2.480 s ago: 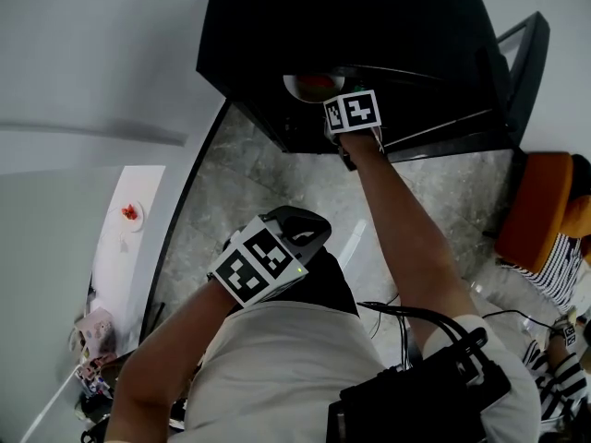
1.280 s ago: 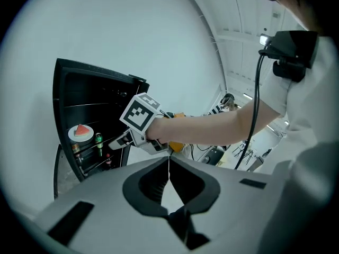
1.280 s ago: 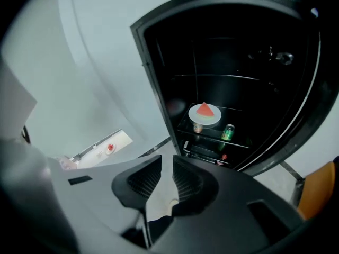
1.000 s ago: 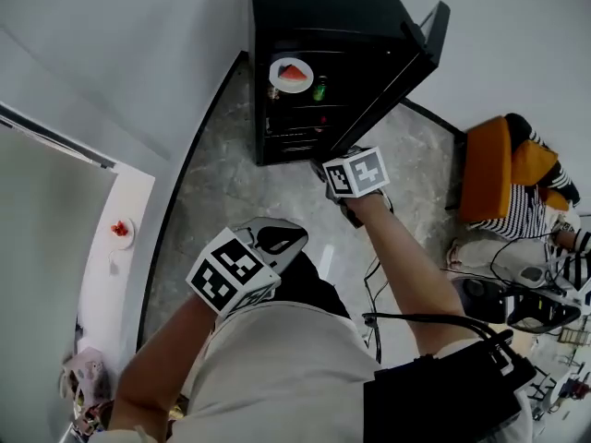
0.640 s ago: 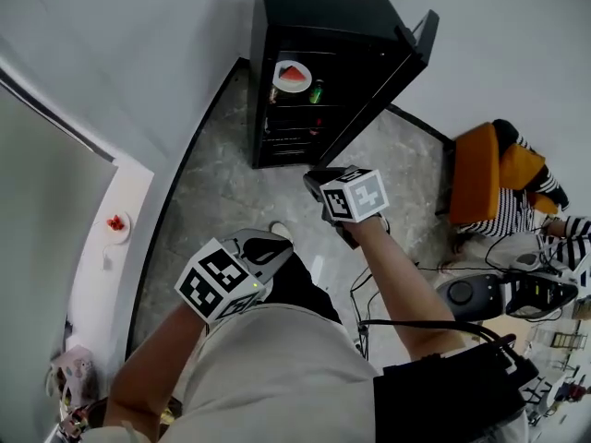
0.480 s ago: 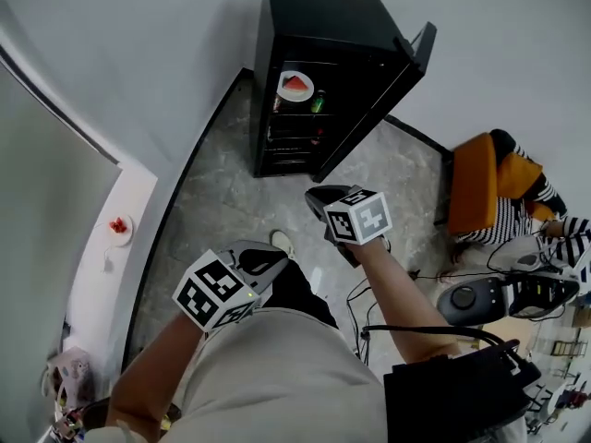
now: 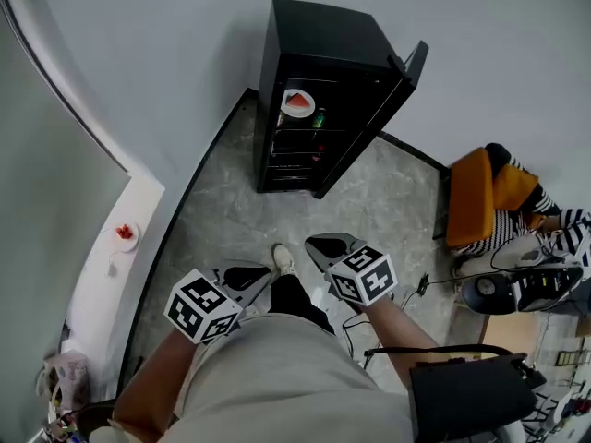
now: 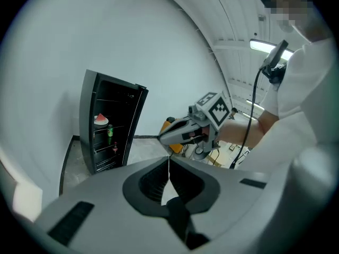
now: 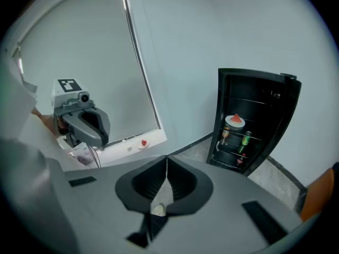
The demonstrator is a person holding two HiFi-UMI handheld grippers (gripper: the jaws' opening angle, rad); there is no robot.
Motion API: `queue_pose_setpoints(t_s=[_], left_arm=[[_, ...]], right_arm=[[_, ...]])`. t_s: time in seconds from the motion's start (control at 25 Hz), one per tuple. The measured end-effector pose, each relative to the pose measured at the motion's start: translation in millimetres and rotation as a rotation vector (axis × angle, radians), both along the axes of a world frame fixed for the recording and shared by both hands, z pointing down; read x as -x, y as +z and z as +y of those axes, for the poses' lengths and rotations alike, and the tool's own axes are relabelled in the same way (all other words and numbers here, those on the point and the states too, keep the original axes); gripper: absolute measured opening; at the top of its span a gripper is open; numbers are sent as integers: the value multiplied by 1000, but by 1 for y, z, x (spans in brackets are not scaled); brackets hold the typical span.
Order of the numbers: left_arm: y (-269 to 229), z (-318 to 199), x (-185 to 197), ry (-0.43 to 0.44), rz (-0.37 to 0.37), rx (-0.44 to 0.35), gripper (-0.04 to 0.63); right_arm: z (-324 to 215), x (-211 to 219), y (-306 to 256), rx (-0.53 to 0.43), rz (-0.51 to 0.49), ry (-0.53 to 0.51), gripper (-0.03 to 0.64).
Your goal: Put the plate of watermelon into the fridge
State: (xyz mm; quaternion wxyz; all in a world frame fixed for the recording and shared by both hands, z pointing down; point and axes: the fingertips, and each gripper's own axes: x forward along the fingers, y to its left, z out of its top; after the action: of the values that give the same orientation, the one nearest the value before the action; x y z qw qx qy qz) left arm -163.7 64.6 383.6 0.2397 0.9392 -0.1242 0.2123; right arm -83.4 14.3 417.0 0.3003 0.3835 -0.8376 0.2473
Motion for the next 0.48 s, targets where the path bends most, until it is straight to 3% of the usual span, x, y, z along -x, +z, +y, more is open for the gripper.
queue_pose_setpoints(t_s=[0.48], left_arm=[[2, 12, 25, -116, 12, 9, 13]], right_arm=[[31, 19, -14, -59, 6, -81, 15]])
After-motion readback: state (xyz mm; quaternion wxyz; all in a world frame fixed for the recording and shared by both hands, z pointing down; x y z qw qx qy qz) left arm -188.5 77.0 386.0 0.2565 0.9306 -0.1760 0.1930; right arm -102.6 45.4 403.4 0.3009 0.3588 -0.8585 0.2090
